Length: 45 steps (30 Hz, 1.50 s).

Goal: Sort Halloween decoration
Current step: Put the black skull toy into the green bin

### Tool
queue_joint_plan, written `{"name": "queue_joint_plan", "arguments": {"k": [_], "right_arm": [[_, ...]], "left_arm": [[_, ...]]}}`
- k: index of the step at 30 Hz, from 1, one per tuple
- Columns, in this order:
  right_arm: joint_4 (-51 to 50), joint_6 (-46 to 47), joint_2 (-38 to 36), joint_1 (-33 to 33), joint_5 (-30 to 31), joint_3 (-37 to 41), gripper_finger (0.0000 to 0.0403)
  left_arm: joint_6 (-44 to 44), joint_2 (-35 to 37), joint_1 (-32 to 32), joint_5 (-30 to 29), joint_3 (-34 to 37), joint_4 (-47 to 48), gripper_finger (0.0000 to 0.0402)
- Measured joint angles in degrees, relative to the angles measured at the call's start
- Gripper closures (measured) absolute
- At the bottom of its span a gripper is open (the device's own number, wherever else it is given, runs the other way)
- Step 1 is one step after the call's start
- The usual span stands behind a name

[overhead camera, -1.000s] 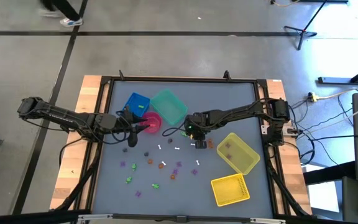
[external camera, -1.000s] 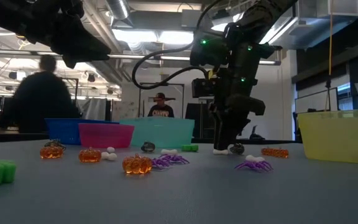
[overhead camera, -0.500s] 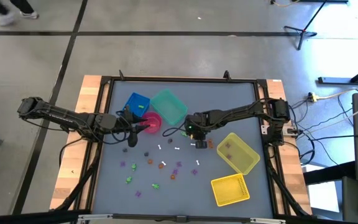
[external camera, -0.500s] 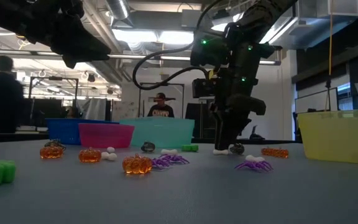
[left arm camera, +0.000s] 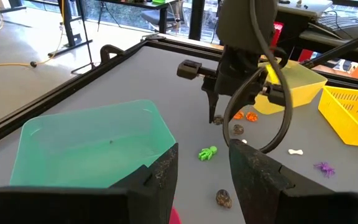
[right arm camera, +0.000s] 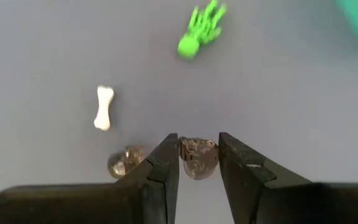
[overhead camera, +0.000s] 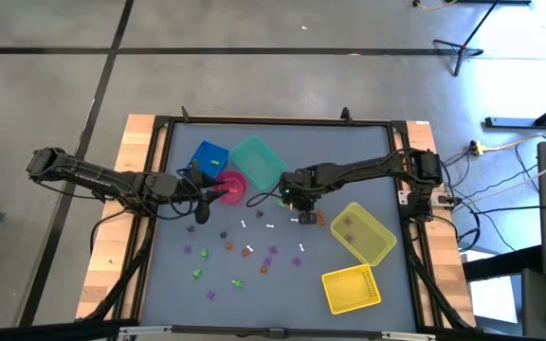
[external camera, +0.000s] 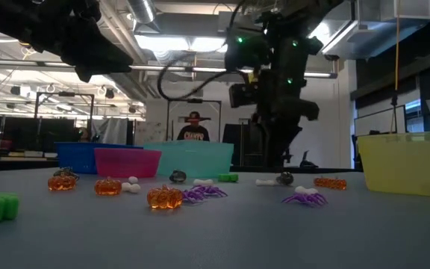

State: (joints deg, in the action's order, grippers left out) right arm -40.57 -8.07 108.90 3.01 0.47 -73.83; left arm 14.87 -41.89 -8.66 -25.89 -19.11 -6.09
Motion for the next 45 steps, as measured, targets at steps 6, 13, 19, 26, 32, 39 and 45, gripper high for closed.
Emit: {"name": "queue_joint_plan", "arguments": {"k": [6, 13, 19, 26, 32, 39, 45], "right_arm": [[-1.94, -1.68, -0.02, 0.00, 0.00, -4.90, 0.0304], [-3.49, -6.56, -0.09, 0.00, 0.02, -9.70, 0.0304], [-1.34, -14.18, -0.09, -0.02, 1.69, -11.93, 0.0304], [6.73, -20.84, -0.09, 0.02, 8.71, -11.97, 0.0304], [15.17, -24.98, -0.09, 0.02, 9.11, -11.96, 0.0304], [22.64, -28.39, -0.09, 1.03, 8.50, -11.96, 0.0304], [24.45, -28.22, -0.09, 3.41, 6.16, -11.95, 0.0304]], "left_arm": [[0.00, 0.02, -0.01, 0.00, 0.00, -0.25, 0.0274], [0.00, 0.02, -0.01, 0.00, 0.00, -0.39, 0.0274], [-0.16, 0.02, 0.00, 0.00, 0.00, -0.41, 0.0274], [-0.44, 0.02, -0.01, -0.02, 0.00, -0.43, 0.0274], [-0.44, 0.02, 0.01, -0.02, 0.00, -0.45, 0.0274], [-0.46, 0.02, -0.01, -0.02, 0.00, -0.45, 0.0274], [-0.46, 0.02, 0.00, -0.02, 0.00, -0.45, 0.0274]]}}
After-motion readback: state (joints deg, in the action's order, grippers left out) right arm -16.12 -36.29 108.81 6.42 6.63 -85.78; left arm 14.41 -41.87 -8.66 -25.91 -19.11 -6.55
